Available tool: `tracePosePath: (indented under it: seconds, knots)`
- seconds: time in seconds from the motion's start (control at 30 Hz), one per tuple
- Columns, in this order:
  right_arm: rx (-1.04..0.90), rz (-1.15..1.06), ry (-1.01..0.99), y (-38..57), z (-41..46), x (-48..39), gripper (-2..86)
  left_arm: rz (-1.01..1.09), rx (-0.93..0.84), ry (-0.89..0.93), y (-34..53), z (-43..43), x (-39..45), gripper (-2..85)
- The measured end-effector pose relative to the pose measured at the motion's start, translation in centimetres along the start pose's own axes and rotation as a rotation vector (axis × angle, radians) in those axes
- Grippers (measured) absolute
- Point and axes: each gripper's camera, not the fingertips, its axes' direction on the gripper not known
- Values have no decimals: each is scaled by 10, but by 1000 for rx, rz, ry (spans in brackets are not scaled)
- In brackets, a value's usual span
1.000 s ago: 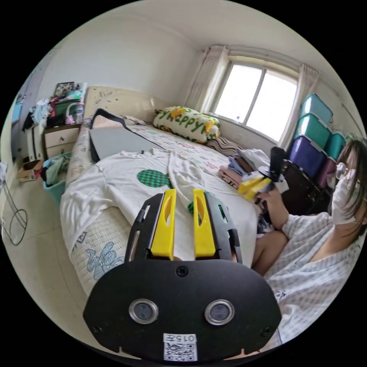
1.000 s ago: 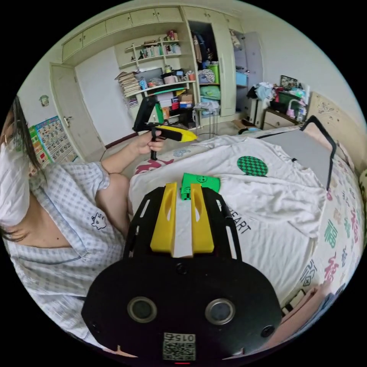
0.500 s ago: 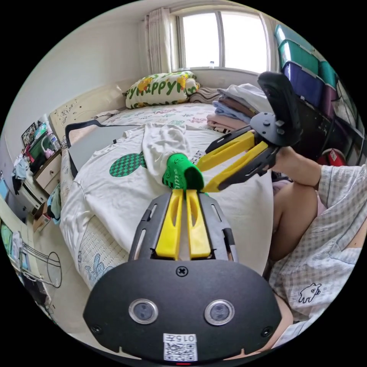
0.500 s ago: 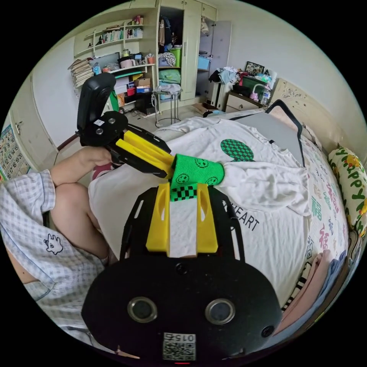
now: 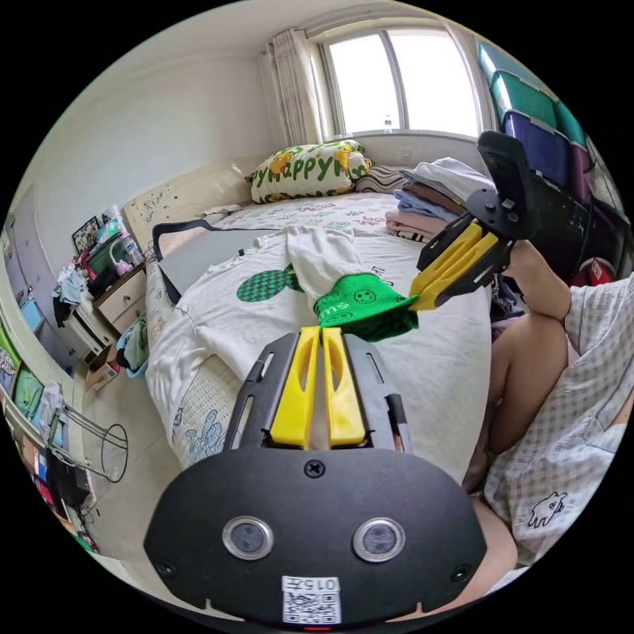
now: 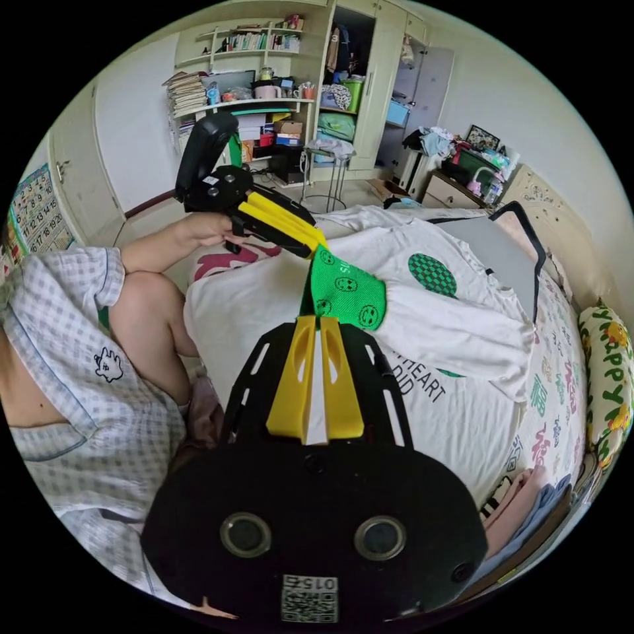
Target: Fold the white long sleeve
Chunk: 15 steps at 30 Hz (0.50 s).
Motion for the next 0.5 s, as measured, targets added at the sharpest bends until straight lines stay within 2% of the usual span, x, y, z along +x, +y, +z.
tracePosePath:
  seconds: [0.1,0.17,0.27,0.5]
  knots:
    - [-70,-1,-57,2,17,11,-3,5,-58,12,-2,9,1,0]
    - [-118,-4,-181,9,23,24,-3,23,-127,-17,-5,15,4,0]
    - [-70,23,-267,33,12,48,-1,67,-254,-79,-5,28,7,1]
    - [222,370,-42,128,-53,150,22,5,-225,-143,-11,-11,-27,2]
